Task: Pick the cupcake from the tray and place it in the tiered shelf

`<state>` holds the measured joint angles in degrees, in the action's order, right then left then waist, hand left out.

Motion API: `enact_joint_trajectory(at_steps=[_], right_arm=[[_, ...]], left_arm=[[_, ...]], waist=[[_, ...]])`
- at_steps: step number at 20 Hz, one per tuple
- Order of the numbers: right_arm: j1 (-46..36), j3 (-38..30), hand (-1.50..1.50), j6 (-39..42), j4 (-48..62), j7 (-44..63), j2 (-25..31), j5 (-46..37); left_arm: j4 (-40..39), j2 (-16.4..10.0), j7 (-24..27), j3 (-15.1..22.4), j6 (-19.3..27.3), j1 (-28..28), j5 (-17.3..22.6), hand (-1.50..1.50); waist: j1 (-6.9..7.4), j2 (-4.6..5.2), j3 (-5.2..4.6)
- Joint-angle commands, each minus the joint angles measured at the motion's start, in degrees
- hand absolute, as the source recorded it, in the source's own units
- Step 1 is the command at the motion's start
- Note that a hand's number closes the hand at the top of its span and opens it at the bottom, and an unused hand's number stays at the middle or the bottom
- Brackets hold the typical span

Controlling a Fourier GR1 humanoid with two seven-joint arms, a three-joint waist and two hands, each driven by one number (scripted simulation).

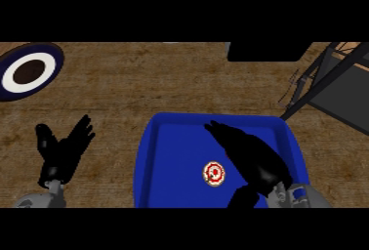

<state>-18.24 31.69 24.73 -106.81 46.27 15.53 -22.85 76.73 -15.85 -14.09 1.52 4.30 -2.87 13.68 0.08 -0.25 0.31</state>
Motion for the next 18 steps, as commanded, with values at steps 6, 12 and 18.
enact_joint_trajectory(at_steps=[6, 12, 18], right_arm=[[4.81, 3.46, -1.5, -1.42, 2.47, -2.53, -5.16, -11.02], [3.04, 3.79, -1.5, -0.05, 6.78, -0.89, -10.5, -16.08], [3.36, 0.33, -1.5, -4.79, 15.16, -10.01, -9.25, -21.56]], left_arm=[[-0.27, -0.46, -2.88, -2.79, -3.68, -0.1, 0.21, 0.0], [2.72, 1.69, -4.71, -3.05, -1.36, -0.31, -2.02, 0.0], [2.98, 4.46, -3.21, -1.79, -0.27, 0.93, -4.93, 0.0]], waist=[[-0.02, 0.23, -0.31], [0.08, 0.22, -0.31], [0.14, 0.26, -0.3]])
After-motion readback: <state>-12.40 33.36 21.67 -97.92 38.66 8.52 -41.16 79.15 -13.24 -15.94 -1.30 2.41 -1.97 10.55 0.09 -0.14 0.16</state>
